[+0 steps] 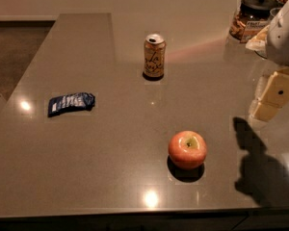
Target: Move orange can near rxbar blueberry
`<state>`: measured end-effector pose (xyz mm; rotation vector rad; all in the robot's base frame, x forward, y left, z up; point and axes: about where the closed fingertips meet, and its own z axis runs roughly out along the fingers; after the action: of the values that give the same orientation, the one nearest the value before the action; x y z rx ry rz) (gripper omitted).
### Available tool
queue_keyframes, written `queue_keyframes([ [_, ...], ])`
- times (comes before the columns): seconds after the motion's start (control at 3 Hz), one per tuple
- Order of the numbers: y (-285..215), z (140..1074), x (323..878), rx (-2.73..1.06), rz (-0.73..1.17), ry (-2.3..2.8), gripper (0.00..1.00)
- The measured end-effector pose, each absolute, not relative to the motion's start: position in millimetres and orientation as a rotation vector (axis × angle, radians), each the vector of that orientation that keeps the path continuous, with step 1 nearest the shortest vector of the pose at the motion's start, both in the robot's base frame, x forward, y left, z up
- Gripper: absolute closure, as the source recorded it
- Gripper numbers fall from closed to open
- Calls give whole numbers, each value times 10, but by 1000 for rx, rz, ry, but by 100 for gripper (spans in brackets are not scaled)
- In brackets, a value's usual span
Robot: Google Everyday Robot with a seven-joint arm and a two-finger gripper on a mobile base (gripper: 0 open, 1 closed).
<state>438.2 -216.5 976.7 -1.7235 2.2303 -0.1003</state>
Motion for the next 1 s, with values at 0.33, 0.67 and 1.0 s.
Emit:
queue_keyframes([
  [0.33,-2164,9768,4383,-1723,-100,2230,0],
  [0.67,-2044,9748,4556,-1712,-58,2212,0],
  [1.0,-1896,9708,4779,-1695,7,2195,0],
])
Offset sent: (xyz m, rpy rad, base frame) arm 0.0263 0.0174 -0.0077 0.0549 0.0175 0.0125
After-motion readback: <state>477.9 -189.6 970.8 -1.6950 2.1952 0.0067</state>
